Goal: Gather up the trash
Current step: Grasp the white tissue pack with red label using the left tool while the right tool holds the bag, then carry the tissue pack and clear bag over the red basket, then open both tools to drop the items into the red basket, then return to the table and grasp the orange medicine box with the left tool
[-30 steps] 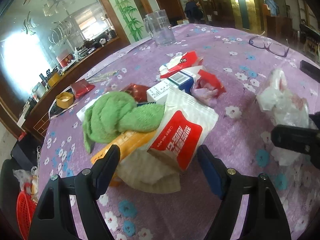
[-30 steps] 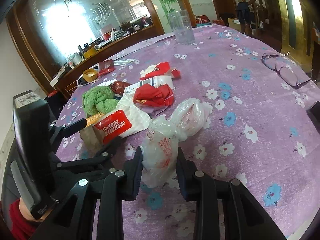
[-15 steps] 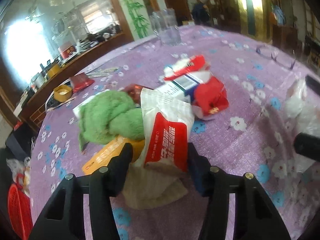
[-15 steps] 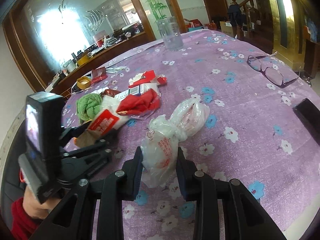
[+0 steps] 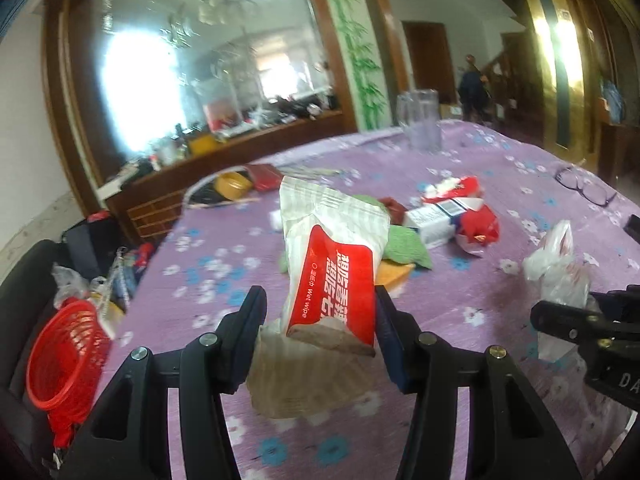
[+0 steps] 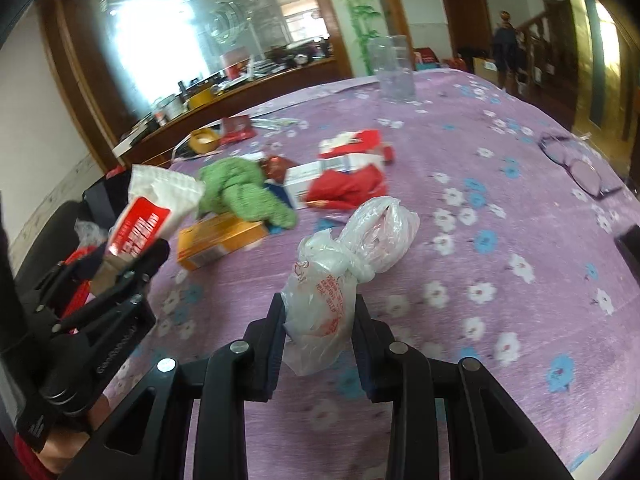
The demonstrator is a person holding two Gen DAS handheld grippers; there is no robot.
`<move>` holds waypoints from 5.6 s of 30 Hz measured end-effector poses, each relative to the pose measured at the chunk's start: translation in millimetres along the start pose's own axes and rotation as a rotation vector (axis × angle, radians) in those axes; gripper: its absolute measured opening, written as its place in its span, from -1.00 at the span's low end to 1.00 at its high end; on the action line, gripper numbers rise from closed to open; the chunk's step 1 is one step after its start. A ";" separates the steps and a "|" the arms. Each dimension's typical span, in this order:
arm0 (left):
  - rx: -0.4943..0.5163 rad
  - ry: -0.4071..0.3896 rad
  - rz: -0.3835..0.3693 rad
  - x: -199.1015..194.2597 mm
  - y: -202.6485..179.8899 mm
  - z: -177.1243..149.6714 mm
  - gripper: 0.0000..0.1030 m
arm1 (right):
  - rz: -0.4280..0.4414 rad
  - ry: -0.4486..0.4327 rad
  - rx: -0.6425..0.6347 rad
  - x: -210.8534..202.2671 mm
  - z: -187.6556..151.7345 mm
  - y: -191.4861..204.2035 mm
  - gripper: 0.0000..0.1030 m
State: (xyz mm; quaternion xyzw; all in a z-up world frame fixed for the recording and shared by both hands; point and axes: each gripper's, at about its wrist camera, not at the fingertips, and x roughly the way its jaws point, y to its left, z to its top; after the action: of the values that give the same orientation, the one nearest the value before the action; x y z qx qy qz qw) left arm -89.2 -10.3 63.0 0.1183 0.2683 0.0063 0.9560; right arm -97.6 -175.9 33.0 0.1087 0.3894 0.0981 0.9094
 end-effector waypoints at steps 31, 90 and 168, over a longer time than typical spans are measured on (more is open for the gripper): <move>-0.067 -0.028 0.099 -23.0 53.9 -26.2 0.01 | 0.013 0.045 -0.152 11.5 -13.1 70.1 -0.35; -0.447 0.015 0.241 -56.4 275.1 -64.0 0.02 | 0.302 0.155 -0.371 49.7 25.6 234.9 -0.34; 0.209 0.320 -0.386 121.6 9.6 28.3 0.63 | 0.120 0.000 0.186 -2.5 54.2 -43.6 0.32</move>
State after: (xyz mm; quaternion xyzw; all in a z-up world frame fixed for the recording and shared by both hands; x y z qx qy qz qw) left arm 29.9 2.0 26.5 0.1607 0.4328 -0.1850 0.8676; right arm -55.6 -224.9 59.2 0.2157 0.3899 0.1156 0.8878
